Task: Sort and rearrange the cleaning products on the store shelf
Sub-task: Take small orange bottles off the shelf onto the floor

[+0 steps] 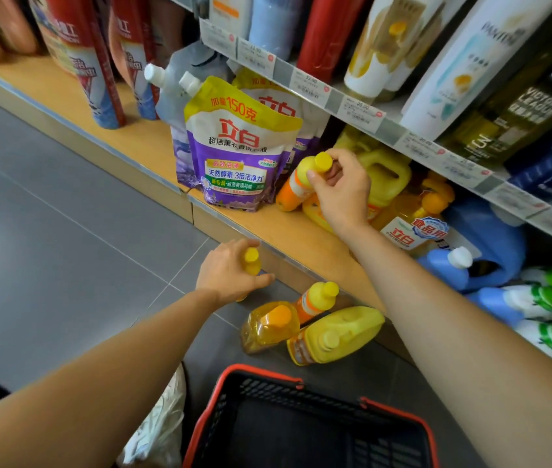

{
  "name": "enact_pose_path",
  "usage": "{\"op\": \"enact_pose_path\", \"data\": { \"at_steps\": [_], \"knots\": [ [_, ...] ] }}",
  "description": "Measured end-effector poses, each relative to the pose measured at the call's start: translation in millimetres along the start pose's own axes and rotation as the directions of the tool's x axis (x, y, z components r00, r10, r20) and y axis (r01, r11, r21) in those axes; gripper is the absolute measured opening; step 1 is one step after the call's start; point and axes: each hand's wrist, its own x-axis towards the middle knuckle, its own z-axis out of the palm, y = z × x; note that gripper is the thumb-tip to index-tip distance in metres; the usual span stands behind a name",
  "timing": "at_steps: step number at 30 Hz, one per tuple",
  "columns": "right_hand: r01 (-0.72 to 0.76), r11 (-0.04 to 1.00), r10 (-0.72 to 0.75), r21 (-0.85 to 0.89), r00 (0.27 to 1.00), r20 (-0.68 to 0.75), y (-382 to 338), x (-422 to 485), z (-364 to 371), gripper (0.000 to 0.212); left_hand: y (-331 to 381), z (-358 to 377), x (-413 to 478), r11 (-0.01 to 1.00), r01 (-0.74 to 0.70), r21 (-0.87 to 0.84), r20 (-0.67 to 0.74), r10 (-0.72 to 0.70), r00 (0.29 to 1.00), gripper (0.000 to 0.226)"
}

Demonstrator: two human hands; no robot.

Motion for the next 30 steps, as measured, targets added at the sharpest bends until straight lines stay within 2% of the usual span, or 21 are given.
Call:
{"op": "enact_pose_path", "data": {
  "at_steps": [4, 7, 12, 14, 17, 21, 24, 27, 30],
  "knots": [
    [0.032, 0.999, -0.035, 0.041, 0.996, 0.081, -19.7, -17.4, -39.7, 0.022, 45.3, -14.8, 0.3, 0.990, -0.113, -0.084, -0.144, 0.100, 0.985, 0.092],
    [0.012, 0.993, -0.031, 0.118, 0.987, 0.160, -40.8, -33.3, -75.2, 0.022, 81.8, -24.3, -0.2, 0.963, -0.260, -0.075, -0.212, 0.239, 0.948, 0.093],
    [-0.108, 0.942, 0.040, 0.317, 0.976, 0.216, -67.0, -59.9, -135.0, 0.021, 125.6, -40.6, -13.9, 0.919, -0.390, -0.056, -0.070, 0.386, 0.920, 0.071],
    [-0.120, 0.934, 0.051, 0.336, 0.977, 0.206, -72.6, -72.9, -154.4, 0.019, 138.1, -47.9, -23.2, 0.907, -0.417, -0.059, -0.005, 0.418, 0.909, 0.067],
    [-0.078, 0.970, 0.037, 0.229, 0.984, 0.177, -74.4, -94.6, -178.9, 0.022, 153.6, -59.8, -41.2, 0.869, -0.495, -0.007, 0.052, 0.494, 0.868, 0.069],
    [-0.080, 0.983, 0.052, 0.165, 0.985, 0.163, -73.5, -120.0, -203.1, 0.037, 167.2, -72.7, -68.1, 0.811, -0.546, 0.208, 0.049, 0.549, 0.834, 0.070],
    [-0.031, 0.994, 0.013, 0.103, 0.984, 0.178, -68.4, -135.5, -217.9, 0.030, 177.3, -80.7, -84.2, 0.791, -0.561, 0.244, 0.096, 0.556, 0.826, 0.069],
    [-0.086, 0.983, 0.053, 0.162, 0.979, 0.197, -64.8, -150.9, -224.8, 0.023, 187.3, -87.1, -91.5, 0.835, -0.549, 0.044, 0.286, 0.516, 0.807, 0.065],
    [-0.182, 0.931, 0.115, 0.317, 0.969, 0.220, -66.0, -162.0, -227.5, 0.022, 191.5, -86.1, -95.2, 0.897, -0.390, -0.207, 0.509, 0.439, 0.740, 0.053]
  ]
}}
